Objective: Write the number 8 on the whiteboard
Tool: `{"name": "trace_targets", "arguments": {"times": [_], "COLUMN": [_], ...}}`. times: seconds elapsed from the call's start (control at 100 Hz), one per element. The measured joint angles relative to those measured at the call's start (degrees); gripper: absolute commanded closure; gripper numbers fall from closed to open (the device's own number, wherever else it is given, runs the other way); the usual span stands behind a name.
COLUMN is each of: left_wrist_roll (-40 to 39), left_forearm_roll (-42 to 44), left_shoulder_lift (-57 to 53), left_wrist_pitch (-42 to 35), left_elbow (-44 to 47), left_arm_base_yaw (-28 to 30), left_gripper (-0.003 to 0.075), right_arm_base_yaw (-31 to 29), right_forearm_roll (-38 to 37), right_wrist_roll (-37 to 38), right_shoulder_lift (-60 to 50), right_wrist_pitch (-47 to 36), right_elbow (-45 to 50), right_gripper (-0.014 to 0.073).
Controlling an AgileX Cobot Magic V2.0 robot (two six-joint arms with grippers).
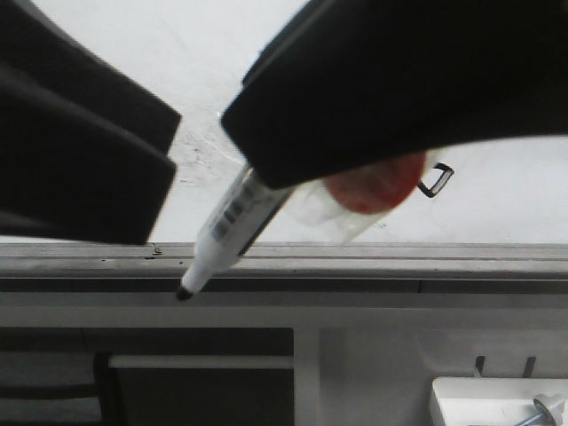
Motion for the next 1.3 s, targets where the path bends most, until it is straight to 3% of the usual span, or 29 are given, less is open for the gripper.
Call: {"name": "trace_targets", "arguments": {"times": [0.25, 0.44, 0.58, 0.77, 0.99, 1.09, 1.21, 1.3], "left_wrist_roll": [4.49, 6.41, 6.70, 7.15, 8.60, 8.60, 7.80, 6.40], "left_forearm_roll": [-0.10, -0.22, -0.84, -0.94, 0.21, 0.25, -0.26, -0.98], "left_shoulder_lift": [6.88, 9.77, 11.07, 11.30, 11.30, 11.30, 11.30, 11.30], "left_wrist_pitch": [3.37, 3.37, 3.37, 3.10, 3.76, 3.89, 4.03, 3.89], "left_elbow": [-3.09, -3.94, -3.94, -3.94, -3.97, -3.97, -3.97, -3.55], "left_arm_base_yaw": [-0.83, -2.52, -2.74, -2.83, -2.83, -2.83, -2.83, -2.83], "left_gripper": [0.0358, 0.0418, 0.0494, 0.0742, 0.0741, 0.0741, 0.0741, 0.0741], "right_arm_base_yaw": [0.68, 0.68, 0.68, 0.68, 0.68, 0.68, 0.68, 0.68], "right_forearm_roll": [0.22, 1.26, 2.27, 3.26, 5.15, 5.28, 5.28, 5.28], "right_wrist_roll": [0.00, 0.00, 0.00, -0.14, 0.05, 0.50, 0.93, 0.93], "right_shoulder_lift": [1.10, 1.10, 1.10, 1.10, 1.10, 1.10, 1.10, -0.42], "right_wrist_pitch": [-1.25, -1.73, -1.82, -1.86, -1.18, -1.03, -1.52, -2.80], "right_elbow": [0.00, 0.00, 0.00, 0.00, 0.00, 0.00, 0.00, 0.00], "right_gripper": [0.0664, 0.0664, 0.0664, 0.0664, 0.0657, 0.0550, 0.0249, 0.0092]}}
